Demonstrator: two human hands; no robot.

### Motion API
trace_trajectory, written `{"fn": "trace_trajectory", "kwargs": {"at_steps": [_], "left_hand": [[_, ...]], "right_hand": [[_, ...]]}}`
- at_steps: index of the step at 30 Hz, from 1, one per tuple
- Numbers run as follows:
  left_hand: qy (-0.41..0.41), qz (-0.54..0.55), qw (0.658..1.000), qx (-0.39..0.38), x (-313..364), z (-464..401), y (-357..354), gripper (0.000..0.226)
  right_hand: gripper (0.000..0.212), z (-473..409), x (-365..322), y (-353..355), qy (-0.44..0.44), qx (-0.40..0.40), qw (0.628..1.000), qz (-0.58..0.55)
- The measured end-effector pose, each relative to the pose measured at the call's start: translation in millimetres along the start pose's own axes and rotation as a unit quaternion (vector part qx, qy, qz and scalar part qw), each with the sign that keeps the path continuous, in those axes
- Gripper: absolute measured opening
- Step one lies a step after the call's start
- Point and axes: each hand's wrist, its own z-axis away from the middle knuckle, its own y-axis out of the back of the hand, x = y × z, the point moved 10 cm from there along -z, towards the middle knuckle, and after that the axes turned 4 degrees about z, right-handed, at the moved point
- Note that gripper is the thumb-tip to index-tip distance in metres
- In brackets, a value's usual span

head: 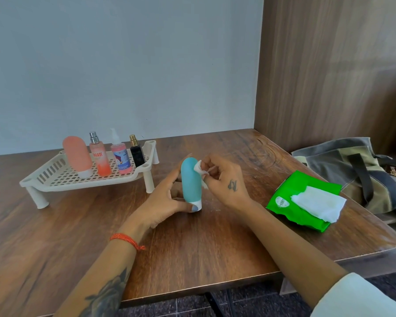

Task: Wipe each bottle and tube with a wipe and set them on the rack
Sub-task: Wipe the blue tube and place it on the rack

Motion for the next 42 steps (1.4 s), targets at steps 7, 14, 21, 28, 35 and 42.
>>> {"fn": "trace_trajectory", "kwargs": {"at_steps": [7, 14, 21, 28, 35, 42], "left_hand": [[0.010, 0.023, 1.000, 0.008, -2.3, 0.9, 1.0, 0.098], [0.009, 0.043, 0.999, 0.020, -0.4, 1.3, 2.8, 0.096], [0.015, 0.031, 0.999, 0.018, -0.5, 2.6, 2.0, 0.090], [0.006, 0.044, 0.999, 0.022, 6.0, 4.9, 0.8, 0.085], [0.017, 0.027, 0.999, 0.011, 1.2, 3.6, 0.2, 0.095], [0.027, 0.042, 0.999, 0.019, 1.4, 4.8, 1.6, 0.098]], "right_hand": [[0.004, 9.8, 19.0, -27.7, -0.101, -0.167, 0.981, 0.020], [0.018, 5.6, 7.1, -13.3, -0.088, -0.096, 0.990, -0.046], [0.026, 5.9, -18.7, 5.8, 0.098, 0.062, 0.993, 0.028], [0.024, 7.5, -27.6, -0.6, 0.152, -0.003, 0.988, -0.012], [0.005, 11.6, -8.9, -34.7, 0.042, -0.198, 0.979, 0.019], [0.017, 8.7, -34.6, 12.8, 0.145, 0.041, 0.989, 0.012]]}}
